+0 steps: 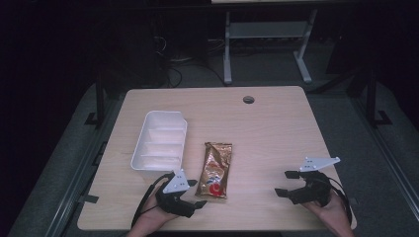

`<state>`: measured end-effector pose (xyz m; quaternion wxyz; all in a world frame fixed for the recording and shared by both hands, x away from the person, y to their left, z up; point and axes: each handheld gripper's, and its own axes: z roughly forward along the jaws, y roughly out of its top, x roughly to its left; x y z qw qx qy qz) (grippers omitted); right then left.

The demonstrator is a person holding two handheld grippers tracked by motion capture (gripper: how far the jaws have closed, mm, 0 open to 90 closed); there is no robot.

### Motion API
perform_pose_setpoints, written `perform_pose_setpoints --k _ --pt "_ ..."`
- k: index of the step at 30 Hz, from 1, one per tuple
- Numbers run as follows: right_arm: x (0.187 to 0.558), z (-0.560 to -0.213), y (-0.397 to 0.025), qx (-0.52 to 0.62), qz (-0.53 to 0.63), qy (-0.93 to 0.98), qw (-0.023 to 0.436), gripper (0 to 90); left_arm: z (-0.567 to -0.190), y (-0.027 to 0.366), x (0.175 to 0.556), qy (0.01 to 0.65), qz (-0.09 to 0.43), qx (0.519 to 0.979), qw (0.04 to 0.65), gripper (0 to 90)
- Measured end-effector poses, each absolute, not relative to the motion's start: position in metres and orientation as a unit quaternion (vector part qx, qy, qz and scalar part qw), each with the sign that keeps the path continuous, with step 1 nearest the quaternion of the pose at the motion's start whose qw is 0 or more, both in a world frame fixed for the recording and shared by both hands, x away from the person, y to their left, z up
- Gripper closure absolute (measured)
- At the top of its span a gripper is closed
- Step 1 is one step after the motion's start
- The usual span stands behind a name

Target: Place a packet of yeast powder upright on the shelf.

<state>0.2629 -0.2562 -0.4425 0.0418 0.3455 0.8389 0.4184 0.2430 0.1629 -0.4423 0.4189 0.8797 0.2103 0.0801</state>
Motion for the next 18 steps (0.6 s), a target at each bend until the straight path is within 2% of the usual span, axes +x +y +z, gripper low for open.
perform_pose_setpoints --k 12,18 --pt "0.291 -0.429 -0.25 0.344 0.434 0.832 0.024 17.1 -0.436 0.15 0.252 0.199 0.082 0.888 0.405 38.6" --pt "0.319 -0.418 -0.238 0.342 0.435 0.833 0.014 16.3 -0.434 0.138 0.259 0.194 0.08 0.892 0.4 44.3"
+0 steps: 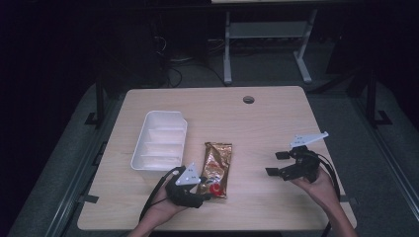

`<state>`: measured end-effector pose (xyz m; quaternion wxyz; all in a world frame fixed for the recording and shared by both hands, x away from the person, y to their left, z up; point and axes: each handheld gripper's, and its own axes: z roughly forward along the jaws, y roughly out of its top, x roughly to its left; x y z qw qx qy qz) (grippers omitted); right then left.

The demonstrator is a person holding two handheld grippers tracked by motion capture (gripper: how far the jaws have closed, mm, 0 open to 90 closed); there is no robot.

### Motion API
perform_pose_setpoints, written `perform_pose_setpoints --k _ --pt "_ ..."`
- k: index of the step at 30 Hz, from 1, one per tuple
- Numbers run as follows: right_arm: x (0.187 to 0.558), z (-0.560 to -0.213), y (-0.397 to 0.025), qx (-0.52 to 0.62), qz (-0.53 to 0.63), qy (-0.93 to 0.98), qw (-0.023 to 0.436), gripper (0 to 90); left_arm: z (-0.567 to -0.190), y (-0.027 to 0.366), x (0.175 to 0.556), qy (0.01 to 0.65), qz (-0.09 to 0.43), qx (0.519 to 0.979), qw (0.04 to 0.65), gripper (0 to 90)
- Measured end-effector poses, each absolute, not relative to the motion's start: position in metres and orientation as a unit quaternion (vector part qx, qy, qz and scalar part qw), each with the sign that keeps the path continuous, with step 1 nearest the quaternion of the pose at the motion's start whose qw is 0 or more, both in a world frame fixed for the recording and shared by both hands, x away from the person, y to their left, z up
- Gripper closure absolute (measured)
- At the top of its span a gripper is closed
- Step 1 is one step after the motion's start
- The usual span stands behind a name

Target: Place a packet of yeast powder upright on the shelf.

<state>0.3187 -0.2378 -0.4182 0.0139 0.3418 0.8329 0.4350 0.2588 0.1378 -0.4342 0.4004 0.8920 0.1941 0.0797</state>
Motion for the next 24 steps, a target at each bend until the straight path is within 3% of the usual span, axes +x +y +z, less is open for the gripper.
perform_pose_setpoints --k 4,14,24 --pt "0.337 -0.412 -0.226 0.336 0.433 0.836 0.008 16.2 -0.434 0.132 0.264 0.198 0.08 0.894 0.395 48.6" --pt "0.385 -0.409 -0.176 0.322 0.4 0.858 -0.017 17.6 -0.442 0.136 0.272 0.213 0.064 0.897 0.383 69.9" --pt "0.423 -0.418 -0.126 0.309 0.373 0.874 -0.049 22.4 -0.448 0.135 0.273 0.215 0.063 0.9 0.373 70.9"
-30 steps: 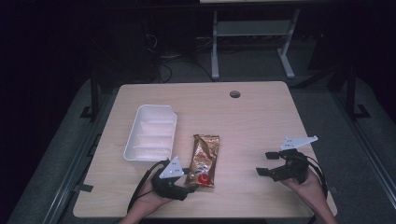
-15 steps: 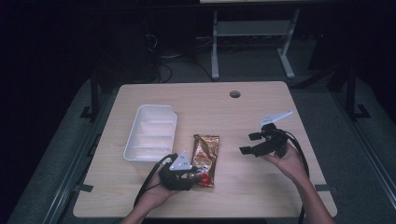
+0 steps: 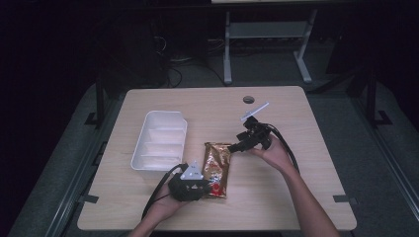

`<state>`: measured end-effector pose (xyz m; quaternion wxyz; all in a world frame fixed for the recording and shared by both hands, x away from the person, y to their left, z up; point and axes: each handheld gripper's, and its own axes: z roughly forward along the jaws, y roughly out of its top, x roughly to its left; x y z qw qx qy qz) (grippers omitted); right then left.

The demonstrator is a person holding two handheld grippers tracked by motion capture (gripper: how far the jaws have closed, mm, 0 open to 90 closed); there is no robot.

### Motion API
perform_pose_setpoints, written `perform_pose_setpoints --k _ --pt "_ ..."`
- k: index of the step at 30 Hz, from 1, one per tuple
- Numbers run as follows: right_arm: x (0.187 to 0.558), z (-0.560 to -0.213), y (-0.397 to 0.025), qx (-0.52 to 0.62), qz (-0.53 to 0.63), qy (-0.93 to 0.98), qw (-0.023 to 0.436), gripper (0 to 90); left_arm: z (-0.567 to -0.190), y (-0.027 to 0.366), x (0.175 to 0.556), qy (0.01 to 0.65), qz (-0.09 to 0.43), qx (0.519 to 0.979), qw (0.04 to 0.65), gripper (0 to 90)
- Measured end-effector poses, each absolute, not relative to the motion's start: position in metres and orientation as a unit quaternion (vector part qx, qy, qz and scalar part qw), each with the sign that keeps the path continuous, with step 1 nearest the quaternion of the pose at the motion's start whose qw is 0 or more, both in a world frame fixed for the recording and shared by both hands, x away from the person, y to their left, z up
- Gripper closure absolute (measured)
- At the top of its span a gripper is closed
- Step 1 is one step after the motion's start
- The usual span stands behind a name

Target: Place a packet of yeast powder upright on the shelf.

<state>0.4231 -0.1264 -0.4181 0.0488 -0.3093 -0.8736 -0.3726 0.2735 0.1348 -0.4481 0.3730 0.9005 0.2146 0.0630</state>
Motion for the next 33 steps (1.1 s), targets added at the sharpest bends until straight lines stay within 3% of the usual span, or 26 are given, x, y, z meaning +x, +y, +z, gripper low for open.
perform_pose_setpoints --k 4,12,21,26,33 --pt "0.43 -0.429 -0.118 -0.314 -0.367 -0.874 0.062 24.8 -0.449 0.135 0.274 0.214 0.064 0.901 0.373 71.0" --pt "0.438 -0.448 -0.105 -0.318 -0.347 -0.878 0.085 38.6 -0.45 0.135 0.272 0.216 0.066 0.9 0.374 71.1" --pt "0.441 -0.454 -0.101 -0.311 -0.357 -0.871 0.131 73.5 -0.451 0.135 0.273 0.215 0.065 0.898 0.378 70.9" --pt "0.44 -0.452 -0.102 -0.307 -0.36 -0.873 0.12 87.5 -0.451 0.135 0.274 0.223 0.061 0.896 0.38 62.8" --pt "0.434 -0.439 -0.109 -0.288 -0.37 -0.877 0.107 89.2 -0.447 0.136 0.275 0.246 0.066 0.88 0.4 49.6"
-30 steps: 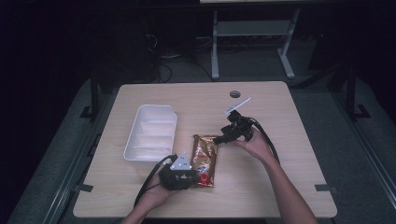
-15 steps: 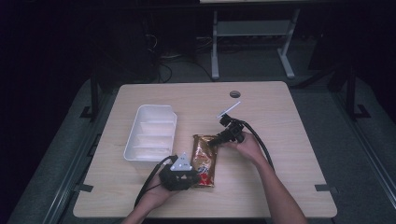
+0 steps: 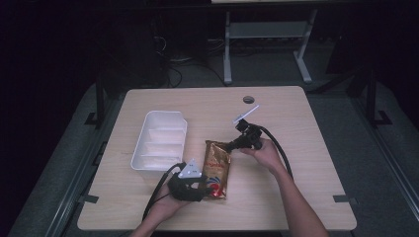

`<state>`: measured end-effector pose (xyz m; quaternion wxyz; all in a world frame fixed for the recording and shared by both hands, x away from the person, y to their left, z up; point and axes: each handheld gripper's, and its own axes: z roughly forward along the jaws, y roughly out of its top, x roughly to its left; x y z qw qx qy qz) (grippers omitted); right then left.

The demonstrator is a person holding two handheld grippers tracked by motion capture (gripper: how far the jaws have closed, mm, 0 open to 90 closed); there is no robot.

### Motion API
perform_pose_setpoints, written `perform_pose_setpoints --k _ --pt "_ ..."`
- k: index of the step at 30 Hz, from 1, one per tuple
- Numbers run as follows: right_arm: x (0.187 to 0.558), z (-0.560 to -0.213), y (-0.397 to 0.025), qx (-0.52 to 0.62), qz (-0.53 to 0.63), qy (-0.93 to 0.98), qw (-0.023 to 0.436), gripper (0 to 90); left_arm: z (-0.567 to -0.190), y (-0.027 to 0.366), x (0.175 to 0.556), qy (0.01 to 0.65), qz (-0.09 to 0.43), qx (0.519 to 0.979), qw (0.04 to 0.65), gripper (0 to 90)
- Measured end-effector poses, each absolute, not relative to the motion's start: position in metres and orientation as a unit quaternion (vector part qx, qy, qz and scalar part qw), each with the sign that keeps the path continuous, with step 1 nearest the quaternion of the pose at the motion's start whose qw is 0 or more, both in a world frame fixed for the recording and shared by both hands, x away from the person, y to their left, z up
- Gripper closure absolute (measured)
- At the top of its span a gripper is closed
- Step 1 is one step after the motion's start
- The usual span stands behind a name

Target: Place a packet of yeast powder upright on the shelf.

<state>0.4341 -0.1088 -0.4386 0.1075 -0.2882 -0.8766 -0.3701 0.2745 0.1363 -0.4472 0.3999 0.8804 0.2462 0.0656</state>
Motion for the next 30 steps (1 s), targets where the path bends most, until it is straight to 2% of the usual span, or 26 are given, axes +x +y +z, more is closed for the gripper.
perform_pose_setpoints --k 6,7,8,12,21,30 --pt "0.423 -0.417 -0.118 -0.267 -0.393 -0.876 0.084 89.2 -0.444 0.136 0.274 0.264 0.074 0.866 0.417 36.7" --pt "0.421 -0.412 -0.12 -0.263 -0.399 -0.875 0.079 89.3 -0.444 0.136 0.273 0.269 0.078 0.863 0.42 36.7" --pt "0.415 -0.404 -0.125 -0.257 -0.409 -0.873 0.072 89.3 -0.443 0.136 0.273 0.274 0.08 0.859 0.425 32.7" --pt "0.407 -0.393 -0.13 -0.242 -0.421 -0.872 0.063 89.3 -0.443 0.134 0.275 0.284 0.074 0.854 0.43 27.4" --pt "0.387 -0.37 -0.139 -0.199 -0.447 -0.871 0.043 89.4 -0.442 0.131 0.283 0.303 0.08 0.847 0.429 23.3" --pt "0.368 -0.356 -0.138 -0.152 -0.459 -0.874 0.041 89.3 -0.448 0.127 0.292 0.31 0.042 0.845 0.434 25.4"
